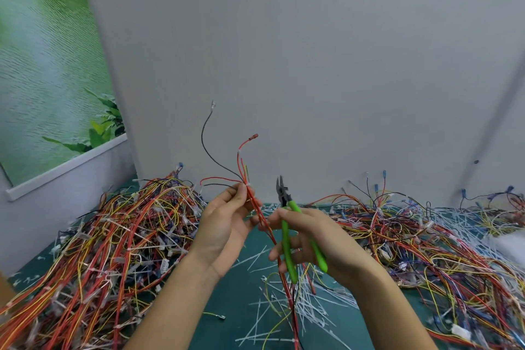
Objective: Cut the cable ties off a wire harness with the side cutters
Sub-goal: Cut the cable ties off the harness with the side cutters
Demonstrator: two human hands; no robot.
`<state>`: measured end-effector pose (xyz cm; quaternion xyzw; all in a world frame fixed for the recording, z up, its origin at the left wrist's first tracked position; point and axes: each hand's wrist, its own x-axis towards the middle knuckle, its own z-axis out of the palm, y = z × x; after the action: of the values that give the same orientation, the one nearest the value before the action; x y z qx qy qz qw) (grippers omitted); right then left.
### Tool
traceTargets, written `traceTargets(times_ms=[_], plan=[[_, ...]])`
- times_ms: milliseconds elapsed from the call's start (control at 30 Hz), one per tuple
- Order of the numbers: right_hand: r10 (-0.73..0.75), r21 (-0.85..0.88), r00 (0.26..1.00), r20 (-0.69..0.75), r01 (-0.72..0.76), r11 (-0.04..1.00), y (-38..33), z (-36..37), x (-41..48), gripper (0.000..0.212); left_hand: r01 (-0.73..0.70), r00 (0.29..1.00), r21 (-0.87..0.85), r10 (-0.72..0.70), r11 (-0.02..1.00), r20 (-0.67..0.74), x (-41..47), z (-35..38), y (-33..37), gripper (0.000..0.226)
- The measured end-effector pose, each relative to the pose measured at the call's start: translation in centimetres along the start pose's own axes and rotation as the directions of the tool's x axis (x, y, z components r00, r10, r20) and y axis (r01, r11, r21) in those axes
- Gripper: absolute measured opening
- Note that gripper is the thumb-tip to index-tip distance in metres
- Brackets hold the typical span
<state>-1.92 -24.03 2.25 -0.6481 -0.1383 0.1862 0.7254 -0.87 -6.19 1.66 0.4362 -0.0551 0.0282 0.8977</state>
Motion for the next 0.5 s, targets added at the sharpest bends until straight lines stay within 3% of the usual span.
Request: traceTargets(times_ms=[200,333,500], plan=[[0.041,-0.076,0.996,-0.076,-0.047,0.996,0.0,-0.4,0.2,0.031,-0.009,0.999,-0.130,0.015,0.991,0.045,-0.1,-0.1,1.1,0.007],[-0.015,-0.164,0.999,-0.050,0.006,0.987,0.2,-0.4,0.2,0.037,-0.036,0.998,-0.192,0.043,0.981,0.036,-0.1,-0.2,1.5,0.010],[-0.114,-0.210,0.991,-0.065,0.098,0.973,0.7,-0.1,0.4,0.023,-0.075,0.996,-0.208,0.081,0.975,0.024,0.1,-0.5,1.5,0.007]])
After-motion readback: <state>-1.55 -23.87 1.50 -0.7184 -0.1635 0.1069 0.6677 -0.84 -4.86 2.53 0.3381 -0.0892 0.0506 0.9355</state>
